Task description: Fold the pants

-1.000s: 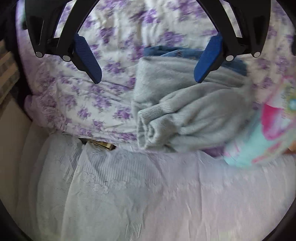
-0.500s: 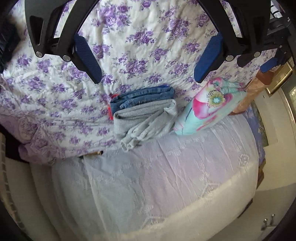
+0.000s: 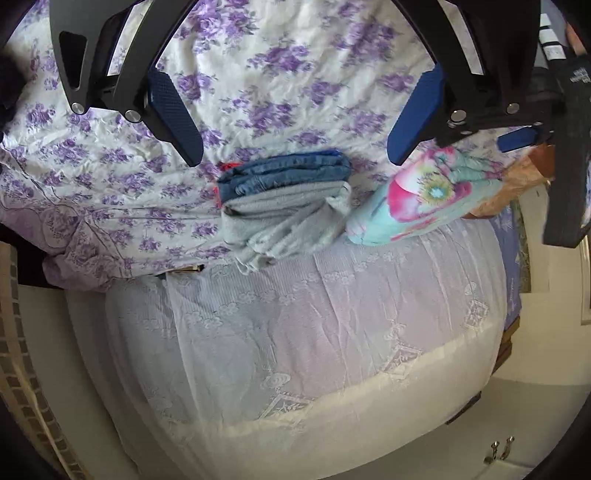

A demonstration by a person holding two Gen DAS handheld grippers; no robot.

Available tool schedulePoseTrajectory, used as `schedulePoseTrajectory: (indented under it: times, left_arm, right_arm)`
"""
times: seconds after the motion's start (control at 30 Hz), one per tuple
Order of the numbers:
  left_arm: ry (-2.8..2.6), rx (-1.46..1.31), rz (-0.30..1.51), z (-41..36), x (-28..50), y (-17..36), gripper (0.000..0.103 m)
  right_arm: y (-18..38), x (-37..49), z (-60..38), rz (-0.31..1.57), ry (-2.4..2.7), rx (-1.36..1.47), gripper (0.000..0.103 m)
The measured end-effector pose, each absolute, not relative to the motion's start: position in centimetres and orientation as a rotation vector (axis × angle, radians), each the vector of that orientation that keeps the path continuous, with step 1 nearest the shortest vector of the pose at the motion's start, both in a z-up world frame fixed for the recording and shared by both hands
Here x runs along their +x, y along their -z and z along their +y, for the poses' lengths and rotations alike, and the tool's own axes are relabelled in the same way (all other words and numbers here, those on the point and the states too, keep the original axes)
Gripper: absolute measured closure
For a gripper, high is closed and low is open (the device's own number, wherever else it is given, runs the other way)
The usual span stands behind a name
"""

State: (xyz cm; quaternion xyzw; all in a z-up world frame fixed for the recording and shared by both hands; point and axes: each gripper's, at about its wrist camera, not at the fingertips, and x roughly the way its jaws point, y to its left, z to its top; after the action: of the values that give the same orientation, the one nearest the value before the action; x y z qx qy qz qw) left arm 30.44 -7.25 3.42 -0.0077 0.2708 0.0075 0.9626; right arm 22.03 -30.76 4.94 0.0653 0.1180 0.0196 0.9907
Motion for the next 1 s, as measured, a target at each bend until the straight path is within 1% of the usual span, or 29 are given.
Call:
schedulePoseTrajectory:
  times: [0.07,0.13,0.33,0.5,0.77,1.0]
  left_arm:
    - [-0.023,0.023,0.580,-6.9,31.0,-2.3,0.004]
    - [-0.062,0.044,0.599,-6.8,31.2,-2.5,0.004]
    - [-0.021,0.098,0.522,-7.7,29.3,-3.6,0.004]
    - [0.024,0.062,0.530,-7.6,28.7,-3.9,0.004]
    - [0.015,0.067,0.520,-7.7,28.3,-4.0,0.004]
    - [0.027,0.074,0.519,-8.1,28.0,-4.0,0.004]
  right_arm:
    - [-4.3,22.6,-30.7,0.239,-0.020,0.127,0.003]
    - [-3.8,22.6,-30.6,0.228,-0.036,0.139,0.003]
    - [-3.5,22.2,-28.4,0.242,-0.073,0.072,0.003]
    - [-4.2,20.6,-27.4,0.222,-0.061,0.013,0.003]
    - [-3.6,19.9,-28.4,0.247,-0.042,0.036,0.003]
    - [-3.9,19.4,-28.6,0.215,-0.048,0.045,0.003]
